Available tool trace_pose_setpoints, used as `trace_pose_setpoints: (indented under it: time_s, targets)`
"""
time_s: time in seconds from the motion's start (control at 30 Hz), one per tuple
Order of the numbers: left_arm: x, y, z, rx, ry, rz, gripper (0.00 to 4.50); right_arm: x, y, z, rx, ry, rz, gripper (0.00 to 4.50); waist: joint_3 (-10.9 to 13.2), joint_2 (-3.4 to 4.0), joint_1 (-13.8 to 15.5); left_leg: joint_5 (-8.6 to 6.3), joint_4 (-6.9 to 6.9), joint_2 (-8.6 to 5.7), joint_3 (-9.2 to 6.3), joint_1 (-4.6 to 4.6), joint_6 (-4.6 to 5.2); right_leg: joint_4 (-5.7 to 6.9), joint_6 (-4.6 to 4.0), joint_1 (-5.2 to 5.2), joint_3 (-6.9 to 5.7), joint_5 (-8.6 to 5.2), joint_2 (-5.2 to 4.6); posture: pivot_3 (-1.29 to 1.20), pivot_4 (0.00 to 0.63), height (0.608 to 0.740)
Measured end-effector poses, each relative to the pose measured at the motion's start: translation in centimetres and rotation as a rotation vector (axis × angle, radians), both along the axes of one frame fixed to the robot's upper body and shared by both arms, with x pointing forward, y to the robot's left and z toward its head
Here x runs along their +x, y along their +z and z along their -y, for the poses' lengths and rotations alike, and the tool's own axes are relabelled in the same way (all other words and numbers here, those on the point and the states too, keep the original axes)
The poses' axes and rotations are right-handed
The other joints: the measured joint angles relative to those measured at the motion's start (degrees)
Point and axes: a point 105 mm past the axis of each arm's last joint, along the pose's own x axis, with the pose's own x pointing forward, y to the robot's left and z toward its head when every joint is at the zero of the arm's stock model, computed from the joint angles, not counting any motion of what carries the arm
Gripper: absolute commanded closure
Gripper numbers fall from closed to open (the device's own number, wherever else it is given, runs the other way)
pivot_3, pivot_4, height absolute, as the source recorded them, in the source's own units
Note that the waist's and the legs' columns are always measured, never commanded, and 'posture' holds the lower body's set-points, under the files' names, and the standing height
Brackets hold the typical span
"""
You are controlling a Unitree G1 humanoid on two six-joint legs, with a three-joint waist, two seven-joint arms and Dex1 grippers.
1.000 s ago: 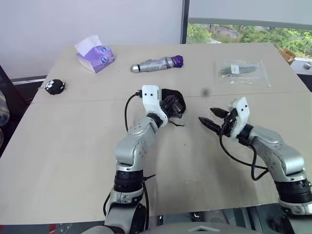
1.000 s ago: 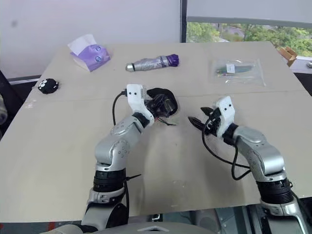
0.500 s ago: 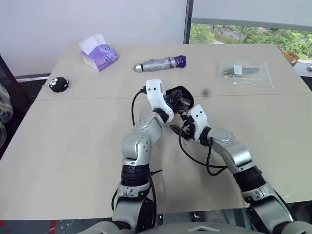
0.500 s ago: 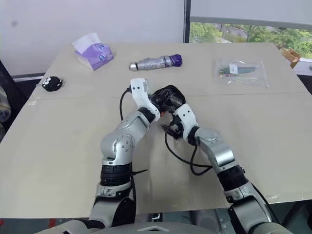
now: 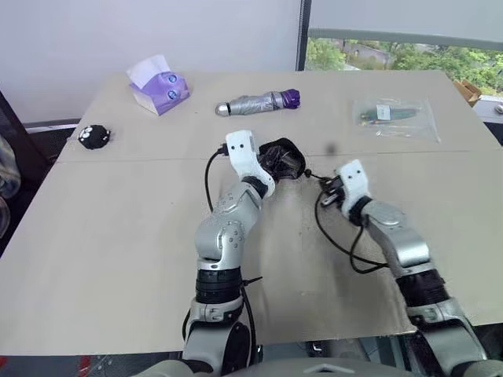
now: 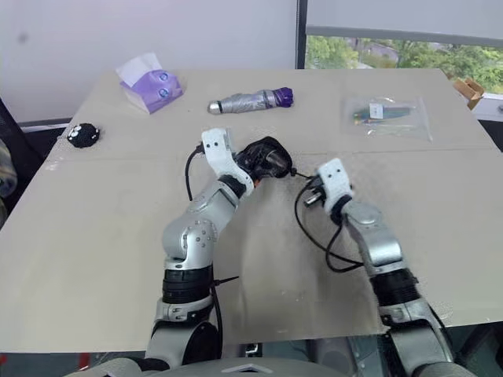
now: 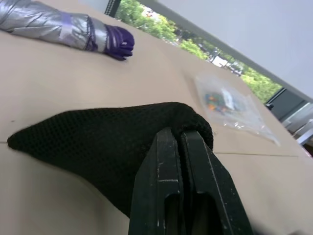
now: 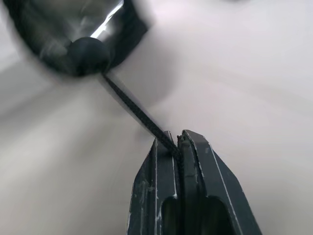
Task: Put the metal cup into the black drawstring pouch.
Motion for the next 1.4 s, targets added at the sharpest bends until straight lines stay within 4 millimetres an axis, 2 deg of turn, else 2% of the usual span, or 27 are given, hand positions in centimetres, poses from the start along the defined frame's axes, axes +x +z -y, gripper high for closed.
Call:
trace_pose_setpoints:
  time_s: [0.03, 0.07, 0.13, 0.2, 0.27, 0.3, 0.37, 0.43, 0.53, 0.57, 0.63, 0.67, 0.73, 0.8, 0.87, 0.93, 1.07, 1.17, 1.27, 1.3, 1.33, 1.4]
  targets:
    - [-0.2, 0.1, 0.4, 0.011, -0.031, 0.023, 4.50, 0.3, 1.7, 0.6, -0.036, -0.003, 0.052, 4.47, 0.02, 0.02, -0.20, 0.00, 0.00, 0.00, 0.02, 0.00, 0.00, 0.01, 0.00, -0.02, 0.02, 0.00, 0.01, 0.00, 0.150, 0.740]
    - [-0.4, 0.2, 0.6, 0.010, -0.049, 0.037, 4.22, 0.5, 2.6, 0.9, -0.047, -0.008, 0.078, 4.49, 0.02, 0.03, -0.25, 0.00, -0.02, 0.01, 0.05, 0.01, 0.00, 0.02, 0.00, -0.04, 0.03, 0.00, 0.02, 0.00, 0.150, 0.740]
    - [-1.3, 0.4, 1.5, 0.011, -0.142, 0.096, 3.63, 1.1, 6.8, 1.4, -0.064, -0.005, 0.195, 4.50, 0.03, 0.04, -0.37, 0.00, -0.04, 0.05, 0.08, 0.04, 0.00, 0.05, -0.01, -0.07, 0.06, 0.00, 0.08, 0.00, 0.150, 0.740]
    - [-2.0, 0.6, 2.2, 0.035, -0.211, 0.147, 2.74, 0.8, 11.0, 1.0, -0.054, 0.028, 0.316, 4.50, 0.03, 0.03, -0.27, 0.00, -0.07, 0.09, 0.02, 0.05, 0.00, 0.08, -0.02, -0.08, 0.00, -0.01, 0.14, 0.00, 0.150, 0.740]
    - [-2.3, 1.0, 2.6, 0.090, -0.228, 0.202, 1.75, 0.2, 12.5, 0.0, -0.055, 0.088, 0.365, 4.50, 0.01, 0.03, -0.12, 0.00, -0.10, 0.11, 0.02, 0.05, 0.00, 0.08, -0.02, -0.06, -0.10, -0.01, 0.17, 0.00, 0.150, 0.740]
    - [-2.4, 1.2, 2.8, 0.141, -0.234, 0.244, 1.35, -0.1, 12.5, -0.6, -0.065, 0.129, 0.365, 4.50, 0.01, 0.03, -0.02, 0.00, -0.11, 0.10, 0.02, 0.04, 0.00, 0.07, -0.02, -0.06, -0.12, -0.01, 0.17, 0.00, 0.150, 0.740]
    - [-2.9, 2.6, 3.2, 0.199, -0.282, 0.362, 0.12, -0.5, 11.5, -2.0, -0.093, 0.201, 0.316, 4.50, 0.02, 0.03, -0.01, 0.00, -0.10, 0.10, 0.03, 0.01, 0.00, 0.06, -0.03, -0.08, -0.05, -0.01, 0.13, 0.00, 0.150, 0.740]
    - [-3.0, 3.3, 3.4, 0.221, -0.295, 0.408, 0.12, -0.6, 11.5, -2.3, -0.092, 0.217, 0.307, 4.50, 0.02, 0.03, 0.02, 0.00, -0.08, 0.07, 0.04, 0.00, 0.00, 0.02, -0.02, -0.07, 0.00, -0.01, 0.03, 0.00, 0.150, 0.740]
    - [-2.6, 4.8, 3.7, 0.394, -0.277, 0.570, 0.12, -1.9, 12.2, -3.8, -0.090, 0.296, 0.325, 4.50, 0.03, 0.03, 0.02, -0.01, -0.07, 0.02, 0.08, -0.02, 0.01, -0.04, -0.01, -0.06, 0.02, 0.00, 0.01, 0.00, 0.150, 0.740]
    - [-2.5, 5.1, 3.8, 0.428, -0.266, 0.610, 0.12, -2.0, 12.4, -3.6, -0.095, 0.293, 0.331, 4.50, 0.03, 0.03, 0.17, 0.00, -0.06, 0.02, 0.07, -0.01, 0.01, -0.05, -0.01, -0.04, 0.01, 0.00, 0.00, 0.00, 0.150, 0.740]
    - [-2.2, 5.2, 3.9, 0.457, -0.251, 0.639, 0.12, -2.2, 12.6, -3.7, -0.093, 0.302, 0.335, 4.50, 0.03, 0.03, 0.29, -0.01, -0.07, 0.02, 0.07, -0.02, 0.01, -0.08, -0.01, -0.04, 0.00, 0.00, 0.00, 0.00, 0.150, 0.740]
    - [-1.8, 5.0, 4.0, 0.474, -0.243, 0.640, 0.12, -2.8, 12.6, -4.7, -0.082, 0.352, 0.335, 4.50, 0.03, 0.03, 0.21, -0.01, -0.07, 0.03, 0.07, -0.02, 0.01, -0.08, -0.01, -0.04, 0.00, 0.00, 0.01, 0.00, 0.150, 0.740]
    - [-1.7, 4.7, 4.5, 0.468, -0.252, 0.641, 0.12, -3.2, 12.4, -5.4, -0.077, 0.383, 0.324, 4.50, 0.03, 0.03, 0.05, -0.01, -0.08, 0.05, 0.06, -0.03, 0.01, -0.07, 0.00, -0.06, -0.02, 0.00, 0.02, 0.00, 0.150, 0.740]
    - [-1.7, 4.5, 4.5, 0.467, -0.256, 0.639, 0.12, -3.2, 12.3, -5.4, -0.078, 0.385, 0.319, 4.50, 0.03, 0.03, 0.06, -0.01, -0.08, 0.06, 0.04, -0.03, 0.01, -0.06, 0.00, -0.06, -0.06, 0.00, 0.02, 0.00, 0.150, 0.740]
    - [-1.7, 4.6, 4.5, 0.461, -0.260, 0.643, 0.68, -3.2, 12.3, -5.5, -0.078, 0.389, 0.318, 4.50, 0.03, 0.03, 0.05, -0.01, -0.09, 0.07, 0.04, -0.03, 0.01, -0.06, 0.00, -0.07, -0.06, 0.00, 0.02, 0.00, 0.150, 0.740]
    - [-1.8, 4.6, 4.7, 0.454, -0.271, 0.645, 1.06, -3.2, 12.5, -5.6, -0.075, 0.394, 0.322, 4.50, 0.03, 0.03, 0.04, -0.01, -0.08, 0.07, 0.04, -0.03, 0.01, -0.05, 0.00, -0.07, -0.05, 0.00, 0.02, 0.00, 0.150, 0.740]
    - [-2.0, 4.6, 4.9, 0.440, -0.294, 0.647, 3.08, -3.3, 13.0, -5.8, -0.075, 0.401, 0.337, 4.50, 0.03, 0.03, 0.03, -0.01, -0.07, 0.06, 0.05, -0.03, 0.01, -0.05, 0.00, -0.07, -0.04, 0.00, 0.02, 0.00, 0.150, 0.740]
    - [-2.1, 4.3, 4.9, 0.439, -0.307, 0.637, 4.34, -3.3, 13.2, -5.8, -0.076, 0.403, 0.347, 4.50, 0.03, 0.03, 0.02, -0.01, -0.08, 0.06, 0.04, -0.03, 0.01, -0.04, 0.00, -0.07, -0.05, 0.00, 0.02, 0.00, 0.150, 0.740]
    - [-2.1, 3.5, 4.8, 0.439, -0.319, 0.608, 4.43, -3.3, 13.7, -5.8, -0.074, 0.396, 0.377, 4.50, 0.03, 0.03, 0.00, -0.01, -0.08, 0.06, 0.04, -0.03, 0.01, -0.04, 0.00, -0.07, -0.05, 0.00, 0.02, 0.00, 0.150, 0.740]
    - [-2.1, 3.2, 4.8, 0.442, -0.323, 0.599, 4.43, -2.8, 14.4, -5.6, -0.059, 0.367, 0.412, 4.50, 0.03, 0.03, -0.07, 0.00, -0.08, 0.06, 0.06, -0.02, 0.01, -0.02, 0.00, -0.07, -0.04, 0.00, 0.02, 0.00, 0.150, 0.740]
    - [-2.1, 3.1, 4.8, 0.446, -0.325, 0.593, 4.43, -2.3, 15.5, -5.3, -0.039, 0.323, 0.456, 4.50, 0.04, 0.04, -0.09, 0.00, -0.07, 0.06, 0.08, -0.02, 0.01, 0.01, 0.00, -0.09, -0.01, 0.00, 0.02, 0.00, 0.150, 0.740]
    - [-1.8, 2.5, 4.8, 0.455, -0.323, 0.573, 4.43, -1.0, 19.1, -3.7, 0.020, 0.181, 0.608, 4.50, 0.04, 0.05, -0.09, 0.00, -0.06, 0.04, 0.12, 0.00, 0.01, 0.04, 0.00, -0.10, 0.00, 0.00, 0.02, 0.00, 0.150, 0.740]
